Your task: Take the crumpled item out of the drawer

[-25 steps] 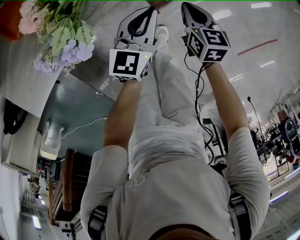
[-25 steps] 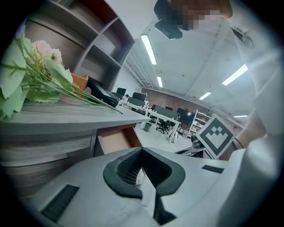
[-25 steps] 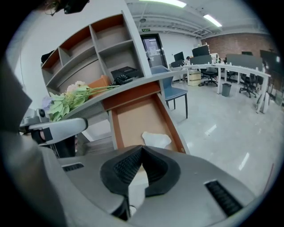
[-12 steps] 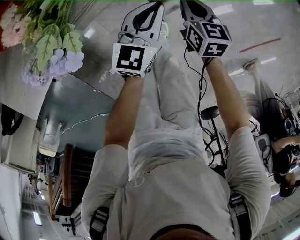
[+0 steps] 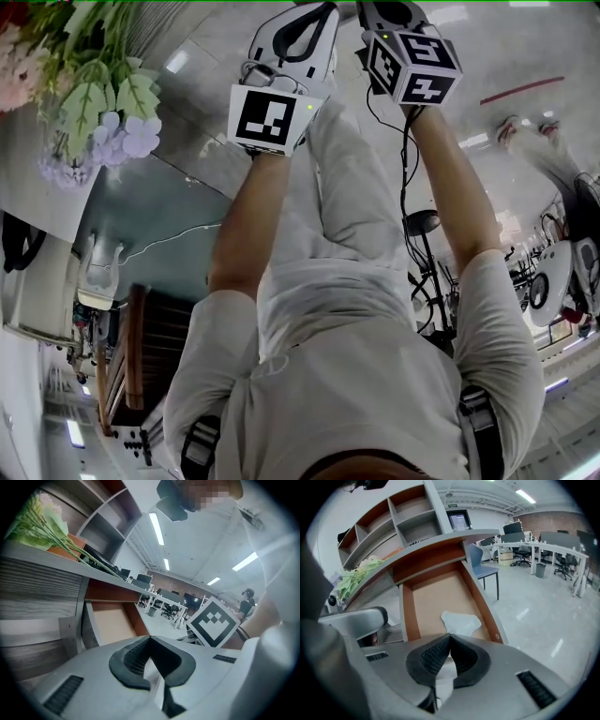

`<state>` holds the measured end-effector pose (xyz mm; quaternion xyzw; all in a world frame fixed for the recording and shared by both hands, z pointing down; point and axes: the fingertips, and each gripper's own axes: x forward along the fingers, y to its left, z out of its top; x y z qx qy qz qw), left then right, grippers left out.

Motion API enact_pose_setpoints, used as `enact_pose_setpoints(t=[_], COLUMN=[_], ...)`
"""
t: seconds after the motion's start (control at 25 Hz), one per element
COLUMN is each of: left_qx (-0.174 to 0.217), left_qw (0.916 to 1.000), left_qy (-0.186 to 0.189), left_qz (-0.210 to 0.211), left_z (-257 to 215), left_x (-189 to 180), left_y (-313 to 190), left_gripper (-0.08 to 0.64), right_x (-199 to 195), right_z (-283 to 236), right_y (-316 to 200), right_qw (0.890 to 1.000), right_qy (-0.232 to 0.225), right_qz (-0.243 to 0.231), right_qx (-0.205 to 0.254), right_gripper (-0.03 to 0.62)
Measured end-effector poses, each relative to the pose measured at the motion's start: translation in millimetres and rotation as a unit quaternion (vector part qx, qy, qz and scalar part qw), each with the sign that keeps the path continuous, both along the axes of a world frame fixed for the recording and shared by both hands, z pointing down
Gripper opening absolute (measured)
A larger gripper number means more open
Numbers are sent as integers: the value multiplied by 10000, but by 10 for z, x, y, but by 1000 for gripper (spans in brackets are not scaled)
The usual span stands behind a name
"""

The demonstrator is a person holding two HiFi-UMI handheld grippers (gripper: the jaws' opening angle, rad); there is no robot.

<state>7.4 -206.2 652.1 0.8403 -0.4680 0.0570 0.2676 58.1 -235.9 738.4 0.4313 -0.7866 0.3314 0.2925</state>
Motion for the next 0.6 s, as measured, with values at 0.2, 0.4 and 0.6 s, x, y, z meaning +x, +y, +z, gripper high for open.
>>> enact_pose_setpoints(t=[0.2,0.4,0.6], left_qx=[-27,-14,3], left_qw=[10000,10000,10000], left_qy=[21,46,43], left_qz=[-38,-19,4], left_z=[41,36,27], left_x=[-22,5,19], left_y=[-26,-53,-75], left_gripper=[0,0,0], right_x=[4,-18,-21], right_z=[64,100,124], right_y=[-29,-40,-60], right_qw=[9999,9997,9997], right_qy=[79,19,41], right_qz=[-39,-155,-173], right_qx=[-68,-169,-194], right_gripper=[3,94,94])
